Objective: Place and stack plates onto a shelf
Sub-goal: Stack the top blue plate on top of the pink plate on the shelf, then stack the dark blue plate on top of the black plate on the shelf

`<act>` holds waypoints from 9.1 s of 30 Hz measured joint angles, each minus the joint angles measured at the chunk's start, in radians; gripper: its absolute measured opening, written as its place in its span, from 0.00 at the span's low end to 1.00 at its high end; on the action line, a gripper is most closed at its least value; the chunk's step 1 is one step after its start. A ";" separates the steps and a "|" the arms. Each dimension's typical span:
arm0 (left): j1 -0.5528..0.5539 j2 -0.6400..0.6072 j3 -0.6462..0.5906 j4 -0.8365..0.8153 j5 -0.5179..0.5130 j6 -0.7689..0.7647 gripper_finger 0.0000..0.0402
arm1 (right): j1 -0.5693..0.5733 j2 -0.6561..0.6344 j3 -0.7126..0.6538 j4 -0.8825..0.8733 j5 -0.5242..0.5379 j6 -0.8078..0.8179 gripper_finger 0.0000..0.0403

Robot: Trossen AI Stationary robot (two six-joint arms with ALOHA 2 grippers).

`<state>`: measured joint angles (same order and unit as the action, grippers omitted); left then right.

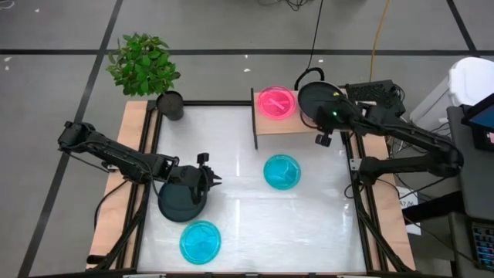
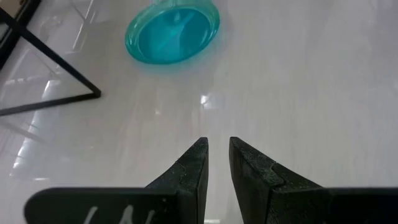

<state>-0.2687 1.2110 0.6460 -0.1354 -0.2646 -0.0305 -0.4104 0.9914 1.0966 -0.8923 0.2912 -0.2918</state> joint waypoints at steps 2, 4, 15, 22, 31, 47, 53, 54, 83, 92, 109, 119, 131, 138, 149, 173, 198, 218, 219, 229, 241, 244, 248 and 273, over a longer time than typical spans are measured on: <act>0.000 0.000 0.000 0.020 0.000 0.003 0.18 | 0.044 -0.017 0.000 0.002 -0.004 0.042 0.28; 0.000 0.000 0.000 0.036 0.003 0.017 0.18 | 0.092 -0.028 0.000 0.002 -0.004 0.088 0.28; 0.000 0.000 0.000 0.044 0.055 0.051 0.18 | 0.439 0.024 -0.021 0.065 -0.008 0.350 0.28; 0.000 0.000 0.000 0.038 0.056 0.037 0.18 | 0.626 0.074 -0.159 0.253 -0.008 0.431 0.28; 0.000 0.000 0.000 0.024 0.057 0.027 0.18 | 0.749 0.131 -0.324 0.386 -0.006 0.570 0.28; -0.002 0.000 0.000 -0.083 0.058 -0.044 0.18 | 0.818 0.303 -0.377 0.531 0.029 0.594 0.28; -0.002 0.000 0.000 -0.114 0.089 -0.074 0.18 | 0.818 0.384 -0.378 0.606 0.048 0.532 0.28; -0.003 0.000 0.000 -0.128 0.091 -0.083 0.18 | 0.818 0.397 -0.378 0.610 0.048 0.531 0.28; -0.003 0.000 0.000 -0.167 0.091 -0.103 0.18 | 0.789 0.516 -0.443 0.649 0.101 0.510 0.11; -0.003 0.000 0.000 -0.160 0.090 -0.104 0.18 | 0.790 0.516 -0.452 0.662 0.102 0.484 0.01; -0.003 0.000 0.000 -0.155 0.090 -0.100 0.18 | 0.845 0.447 -0.295 0.603 0.102 0.434 0.00; -0.003 0.000 0.000 -0.151 0.090 -0.100 0.18 | 0.878 0.446 0.014 0.245 0.171 0.351 0.00; -0.003 0.000 0.000 -0.152 0.090 -0.101 0.18 | 0.871 0.446 0.223 0.086 0.315 0.168 0.00; -0.003 0.000 0.000 -0.152 0.090 -0.110 0.18 | 0.824 0.447 0.313 0.076 0.319 0.004 0.00; -0.029 0.000 0.000 -0.152 0.090 -0.115 0.18 | 0.667 0.393 0.389 0.048 0.311 -0.161 0.00; -0.048 0.000 0.000 -0.143 0.071 -0.106 0.18 | 0.188 0.320 0.374 0.179 -0.022 -0.349 0.00; -0.048 0.000 0.000 -0.099 0.071 -0.104 0.18 | 0.019 0.320 0.048 0.515 -0.193 -0.381 0.00; -0.048 0.000 0.000 -0.099 0.071 -0.101 0.18 | -0.029 0.320 -0.139 0.768 -0.216 -0.383 0.00; -0.048 0.000 0.000 -0.099 0.071 -0.101 0.18 | -0.029 0.320 -0.143 0.775 -0.216 -0.384 0.00; -0.048 0.000 0.000 -0.099 0.071 -0.101 0.18 | -0.031 0.320 -0.148 0.813 -0.212 -0.378 0.11; -0.048 0.000 0.000 -0.106 0.071 -0.107 0.18 | 0.029 0.256 -0.148 0.813 -0.209 -0.291 0.25; -0.051 0.000 0.000 -0.130 0.072 -0.124 0.18 | 0.084 0.217 -0.148 0.806 -0.210 -0.244 0.25; -0.068 0.000 0.000 -0.169 0.072 -0.158 0.18 | 0.176 0.178 -0.148 0.800 -0.210 -0.156 0.25; -0.207 0.000 0.000 -0.641 -0.165 -0.499 0.18 | 0.492 0.165 -0.147 0.617 -0.206 0.028 0.25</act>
<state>-0.4758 1.2110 0.6460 -0.7761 -0.4293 -0.5292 0.0818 1.1564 0.9493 -0.2752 0.0849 -0.2640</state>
